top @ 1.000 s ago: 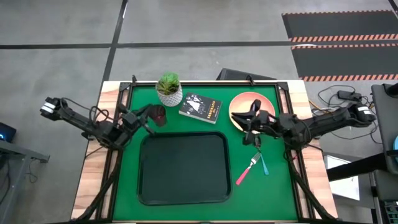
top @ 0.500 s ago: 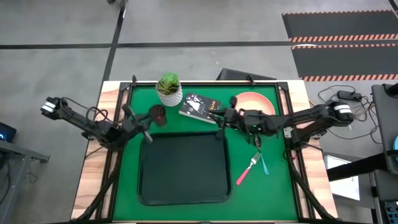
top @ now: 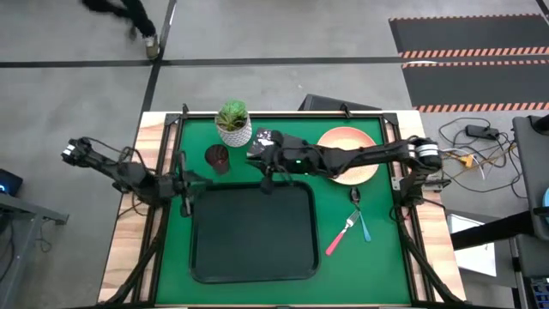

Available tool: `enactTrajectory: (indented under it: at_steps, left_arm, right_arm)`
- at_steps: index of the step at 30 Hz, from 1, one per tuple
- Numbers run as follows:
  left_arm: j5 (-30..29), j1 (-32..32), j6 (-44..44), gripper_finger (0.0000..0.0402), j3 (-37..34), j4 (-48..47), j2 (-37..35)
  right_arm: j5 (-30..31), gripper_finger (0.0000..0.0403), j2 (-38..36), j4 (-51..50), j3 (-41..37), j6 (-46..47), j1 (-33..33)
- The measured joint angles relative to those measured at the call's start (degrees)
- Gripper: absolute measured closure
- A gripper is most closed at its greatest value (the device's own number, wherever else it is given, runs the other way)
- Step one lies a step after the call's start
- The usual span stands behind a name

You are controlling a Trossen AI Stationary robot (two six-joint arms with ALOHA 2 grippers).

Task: Pick and place plate/cup/fork/spoon on tray
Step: Put the red cup on the black table tray

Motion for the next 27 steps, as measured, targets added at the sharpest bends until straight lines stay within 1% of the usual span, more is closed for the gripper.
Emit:
enactTrajectory:
  at_steps: [3, 5, 7, 8, 10, 12, 17, 20, 27]
  left_arm:
    - [-11.0, 0.1, 4.2, 0.0402, 0.0, 1.4, -3.1]
    - [-18.5, 0.1, 6.0, 0.0402, -0.3, 2.4, -4.9]
    - [-23.9, 0.1, 6.8, 0.0402, -0.5, 3.7, -6.6]
    - [-24.9, 0.1, 6.9, 0.0402, -0.5, 3.9, -7.4]
    - [-25.0, 0.1, 7.0, 0.0402, -0.7, 3.1, -8.8]
    - [-24.0, 0.1, 8.7, 0.0402, -0.6, 4.3, -9.8]
    - [-23.3, 0.1, 18.4, 0.0402, -0.6, 16.3, -11.2]
    - [-25.0, 0.1, 17.6, 0.0402, -0.6, 17.1, -12.4]
    - [-24.8, 0.1, 18.7, 0.0402, -1.2, 17.0, -13.6]
  right_arm:
    - [-0.9, 0.0360, 3.6, -2.4, 5.5, -0.6, 0.0]
    - [-2.7, 0.0360, 5.8, -3.5, 8.6, -0.6, -0.2]
    - [-4.0, 0.0360, 7.8, -4.4, 11.2, -0.6, -0.3]
    - [-4.6, 0.0360, 8.7, -4.5, 12.6, -0.6, -0.4]
    - [-4.8, 0.0360, 10.3, -5.2, 14.8, -0.6, -0.4]
    - [-4.8, 0.0360, 11.7, -5.2, 17.1, -0.7, -0.5]
    - [-4.9, 0.0360, 16.6, -5.5, 23.4, -0.8, -1.3]
    - [-4.9, 0.0360, 20.5, -6.0, 28.2, -0.9, -1.7]
    - [-5.0, 0.0360, 30.6, -19.6, 44.8, -2.8, -2.7]
